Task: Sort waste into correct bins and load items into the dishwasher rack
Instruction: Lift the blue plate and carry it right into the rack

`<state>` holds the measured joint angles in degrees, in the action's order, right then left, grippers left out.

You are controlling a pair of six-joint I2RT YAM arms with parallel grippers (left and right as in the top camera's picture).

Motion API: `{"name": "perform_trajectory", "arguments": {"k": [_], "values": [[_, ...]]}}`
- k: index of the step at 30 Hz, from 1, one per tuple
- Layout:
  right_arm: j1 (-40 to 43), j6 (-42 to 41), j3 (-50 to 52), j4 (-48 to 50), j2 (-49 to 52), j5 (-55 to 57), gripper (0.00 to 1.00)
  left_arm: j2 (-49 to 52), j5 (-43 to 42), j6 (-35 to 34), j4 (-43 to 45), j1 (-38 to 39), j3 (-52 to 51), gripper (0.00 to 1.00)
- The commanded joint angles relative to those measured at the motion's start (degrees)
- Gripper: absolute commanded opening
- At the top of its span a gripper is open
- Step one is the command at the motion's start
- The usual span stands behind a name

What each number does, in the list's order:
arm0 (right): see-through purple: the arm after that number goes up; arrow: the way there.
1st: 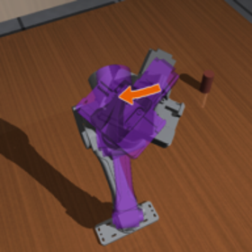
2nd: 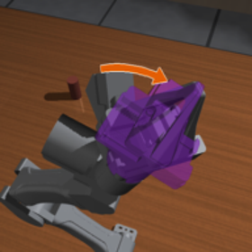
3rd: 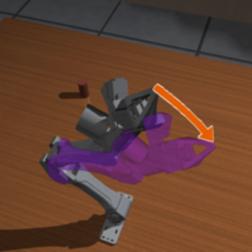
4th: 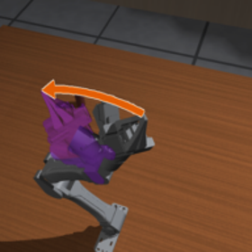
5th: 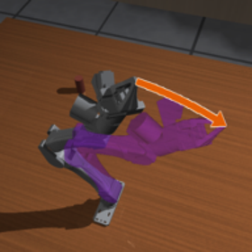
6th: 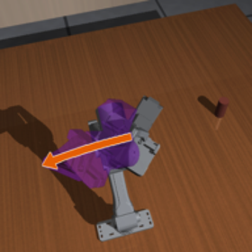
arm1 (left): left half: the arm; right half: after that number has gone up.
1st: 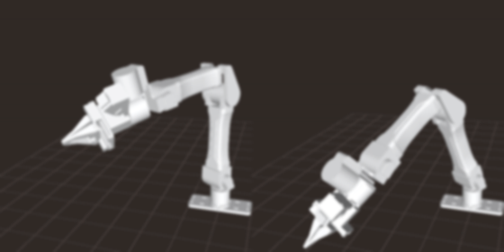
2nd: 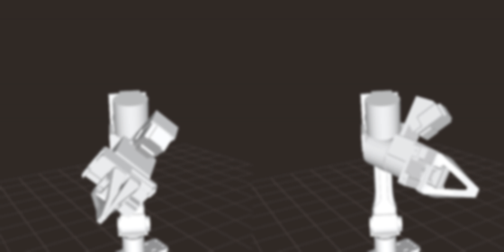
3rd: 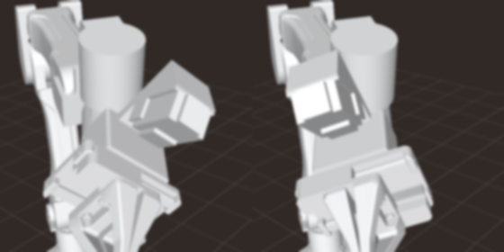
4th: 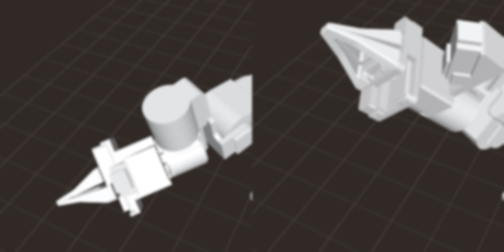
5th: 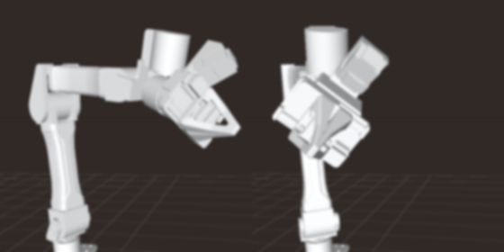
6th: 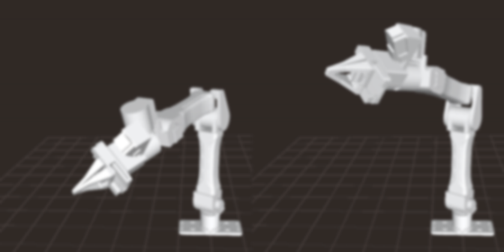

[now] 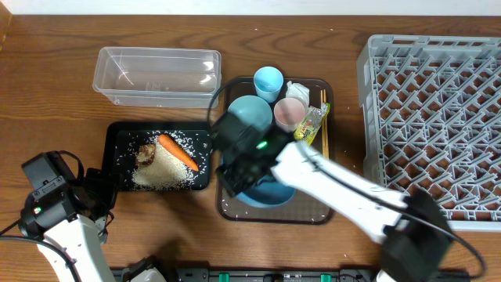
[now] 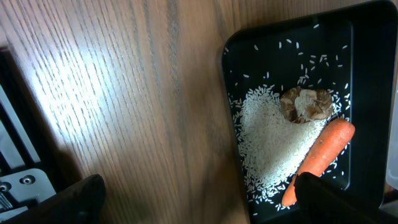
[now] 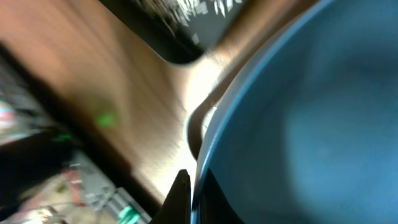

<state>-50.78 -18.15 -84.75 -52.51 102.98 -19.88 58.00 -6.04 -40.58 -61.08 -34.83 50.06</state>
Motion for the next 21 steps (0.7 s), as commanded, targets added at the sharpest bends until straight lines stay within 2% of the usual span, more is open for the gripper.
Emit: {"name": "perform_trajectory", "arguments": {"k": [1, 13, 21], "values": [[4.6, 4.8, -1.6, 0.5, -6.5, -10.8, 0.01, 0.0, 0.0, 0.5, -0.1, -0.3, -0.1, 0.98], [26.1, 10.5, -1.6, -1.3, -22.9, -22.7, 0.01, 0.0, 0.0, 0.5, -0.1, -0.3, -0.1, 0.98], [47.5, 17.0, -1.6, -3.7, -26.8, -29.9, 0.01, 0.0, 0.0, 0.5, -0.1, -0.3, -0.1, 0.98]]}}
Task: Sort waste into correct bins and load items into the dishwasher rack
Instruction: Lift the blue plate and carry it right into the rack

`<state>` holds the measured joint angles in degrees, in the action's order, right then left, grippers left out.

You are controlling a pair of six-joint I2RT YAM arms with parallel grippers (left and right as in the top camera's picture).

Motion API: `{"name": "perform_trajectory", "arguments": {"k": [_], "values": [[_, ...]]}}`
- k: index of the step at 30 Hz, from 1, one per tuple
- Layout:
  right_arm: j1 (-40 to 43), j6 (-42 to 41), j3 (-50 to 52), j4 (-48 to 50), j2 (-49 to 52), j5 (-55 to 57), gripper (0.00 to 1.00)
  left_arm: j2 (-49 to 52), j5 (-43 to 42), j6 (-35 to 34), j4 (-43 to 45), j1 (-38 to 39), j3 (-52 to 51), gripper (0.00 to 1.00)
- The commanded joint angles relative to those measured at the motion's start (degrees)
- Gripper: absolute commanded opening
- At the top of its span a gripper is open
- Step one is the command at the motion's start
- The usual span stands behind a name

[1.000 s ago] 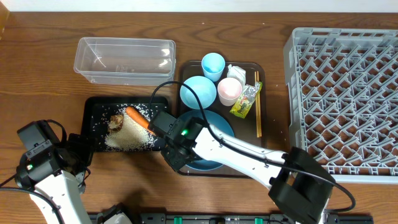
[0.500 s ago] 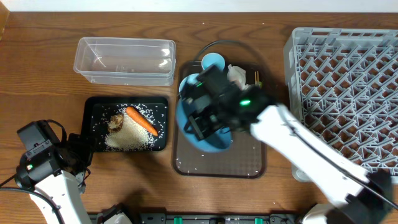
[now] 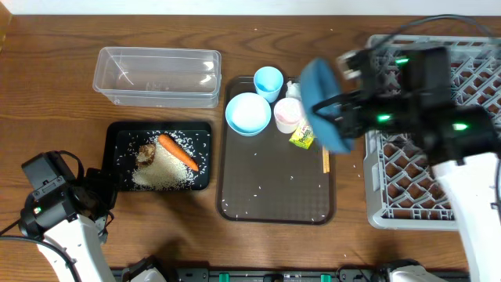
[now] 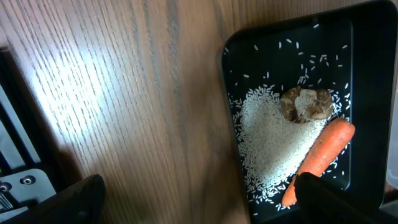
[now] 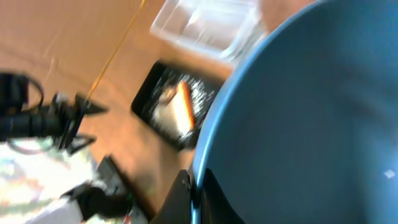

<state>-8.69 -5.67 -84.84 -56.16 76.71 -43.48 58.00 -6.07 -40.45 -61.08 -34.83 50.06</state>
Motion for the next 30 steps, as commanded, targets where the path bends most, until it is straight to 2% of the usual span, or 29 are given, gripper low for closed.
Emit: {"name": "perform_trajectory", "arguments": {"k": [1, 5, 7, 16, 19, 30], "values": [[8.4, 5.6, -1.5, 0.0, -0.4, -8.0, 0.01, 0.0, 0.1, 0.3, -0.1, -0.3, -0.1, 0.98], [19.6, 6.6, -1.5, 0.4, 0.6, -10.9, 0.01, 0.0, 0.1, 0.3, -0.1, -0.3, -0.1, 0.98], [27.1, 8.3, -1.5, 2.0, 2.2, -17.6, 0.01, 0.0, 0.1, 0.3, -0.1, -0.3, -0.1, 0.98], [43.9, 8.5, -1.5, 13.6, 11.3, -40.2, 0.01, 0.0, 0.1, 0.3, -0.1, -0.3, -0.1, 0.98], [46.2, 8.1, -1.5, 17.4, 15.0, -45.9, 0.01, 0.0, 0.1, 0.3, -0.1, -0.3, -0.1, 0.98], [47.7, 6.8, -1.5, 22.9, 28.0, -45.8, 0.01, 0.0, 0.1, 0.3, -0.1, -0.3, -0.1, 0.98]]}}
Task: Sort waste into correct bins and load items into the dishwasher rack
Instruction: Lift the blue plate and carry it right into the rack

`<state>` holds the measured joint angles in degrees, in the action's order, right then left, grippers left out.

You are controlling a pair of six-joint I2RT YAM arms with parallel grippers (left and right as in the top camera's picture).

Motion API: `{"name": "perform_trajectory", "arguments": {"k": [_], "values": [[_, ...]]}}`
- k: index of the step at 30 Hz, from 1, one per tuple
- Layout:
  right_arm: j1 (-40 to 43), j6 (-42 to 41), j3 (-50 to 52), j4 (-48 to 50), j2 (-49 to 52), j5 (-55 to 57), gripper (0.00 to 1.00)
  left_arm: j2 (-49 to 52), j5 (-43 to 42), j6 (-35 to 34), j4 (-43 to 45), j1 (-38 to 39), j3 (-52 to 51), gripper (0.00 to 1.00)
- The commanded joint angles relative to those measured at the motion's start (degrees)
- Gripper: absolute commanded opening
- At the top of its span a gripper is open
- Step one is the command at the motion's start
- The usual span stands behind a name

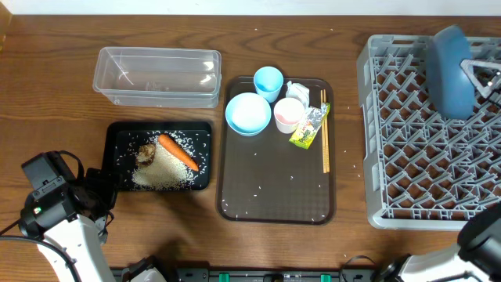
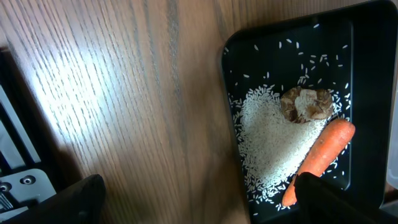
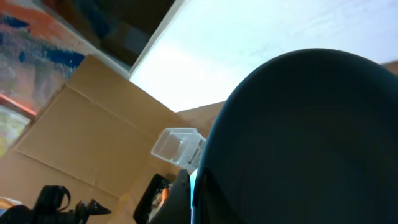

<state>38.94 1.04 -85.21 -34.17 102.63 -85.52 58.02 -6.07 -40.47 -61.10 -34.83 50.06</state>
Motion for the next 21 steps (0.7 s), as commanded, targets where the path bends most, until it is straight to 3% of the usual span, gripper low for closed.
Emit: {"name": "perform_trajectory", "arguments": {"k": [1, 10, 21], "values": [[0.1, 0.1, -1.1, 1.5, 2.9, -3.8, 0.01, 0.0, 0.1, 0.3, -0.1, -0.3, -0.1, 0.98], [0.2, -2.7, -1.1, 5.8, 5.0, -3.6, 0.01, 0.0, 0.1, 0.3, -0.1, -0.3, -0.1, 0.98], [4.2, -19.6, -1.1, 18.1, 5.0, 1.2, 0.01, 0.0, 0.1, 0.3, -0.1, -0.3, -0.1, 0.98]]}}
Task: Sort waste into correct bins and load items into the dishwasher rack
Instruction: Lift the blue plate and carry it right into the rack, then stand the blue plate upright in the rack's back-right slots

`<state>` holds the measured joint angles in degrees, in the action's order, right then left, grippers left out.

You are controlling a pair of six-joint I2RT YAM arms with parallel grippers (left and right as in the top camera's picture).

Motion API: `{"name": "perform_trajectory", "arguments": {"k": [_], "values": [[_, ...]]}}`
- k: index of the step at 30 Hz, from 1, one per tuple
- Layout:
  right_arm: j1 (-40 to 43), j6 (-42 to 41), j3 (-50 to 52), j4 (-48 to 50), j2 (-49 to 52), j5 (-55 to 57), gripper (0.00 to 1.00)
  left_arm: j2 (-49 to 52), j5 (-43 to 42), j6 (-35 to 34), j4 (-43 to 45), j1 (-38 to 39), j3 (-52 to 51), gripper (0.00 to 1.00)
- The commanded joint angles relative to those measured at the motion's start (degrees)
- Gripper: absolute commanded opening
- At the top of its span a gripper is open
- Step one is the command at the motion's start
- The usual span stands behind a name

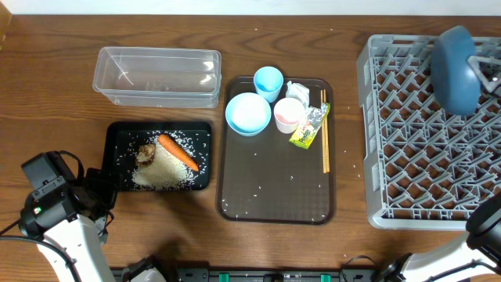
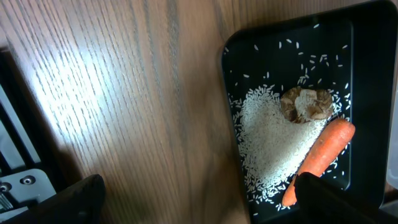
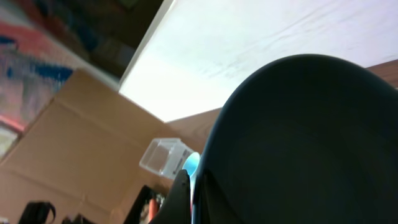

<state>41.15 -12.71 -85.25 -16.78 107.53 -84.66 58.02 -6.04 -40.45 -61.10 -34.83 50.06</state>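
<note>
A dark blue bowl [image 1: 454, 69] stands on edge over the far right part of the grey dishwasher rack [image 1: 391, 117]. My right gripper [image 3: 193, 182] is shut on its rim, and the bowl [image 3: 298, 143] fills most of the right wrist view. Whether the bowl touches the rack cannot be told. My left gripper [image 2: 199, 208] hangs open over bare wood beside the black tray [image 2: 367, 74] of rice [image 2: 267, 143] and a carrot [image 2: 317, 155]. A brown tray [image 1: 274, 188] carries a light blue bowl [image 1: 248, 113], blue cup [image 1: 268, 80], pink cup [image 1: 288, 114], wrapper [image 1: 308, 125] and chopsticks [image 1: 325, 141].
A clear plastic container [image 1: 156, 74] sits at the back left, behind the black tray [image 1: 110, 157]. A crumpled tissue [image 1: 297, 90] lies at the brown tray's far edge. The left arm [image 1: 55, 207] rests at the front left corner.
The right gripper with the dark blue bowl has shifted very slightly over the rack's far right part. The left arm and everything on the trays are unchanged.
The right gripper was first down on the dark blue bowl at the front of the brown tray. Then it held the bowl in the air between tray and rack. After that the bowl stood on edge over the rack's far right, where it still is.
</note>
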Motion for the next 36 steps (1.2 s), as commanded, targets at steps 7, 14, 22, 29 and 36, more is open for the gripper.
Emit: {"name": "perform_trajectory", "arguments": {"k": [7, 14, 22, 29, 36], "values": [[4.2, -7.6, -1.1, 0.3, 0.2, 3.1, 0.01, 0.0, 0.0, 0.3, -0.1, -0.3, -0.1, 0.98], [4.9, -10.4, -1.1, -0.1, 0.2, 4.7, 0.01, 0.0, 0.0, 0.3, -0.1, -0.3, -0.1, 0.98], [4.1, -34.4, -1.1, 21.9, 0.1, 0.3, 0.01, 0.0, 0.0, 0.3, -0.1, -0.3, -0.1, 0.98], [1.8, -44.6, -0.9, 30.9, 0.1, -0.4, 0.01, 0.0, 0.0, 0.3, -0.1, -0.3, -0.1, 0.98], [-2.4, -42.7, 2.6, 28.7, 0.2, 1.7, 0.01, 0.0, 0.0, 0.3, -0.1, -0.3, -0.1, 0.98]]}}
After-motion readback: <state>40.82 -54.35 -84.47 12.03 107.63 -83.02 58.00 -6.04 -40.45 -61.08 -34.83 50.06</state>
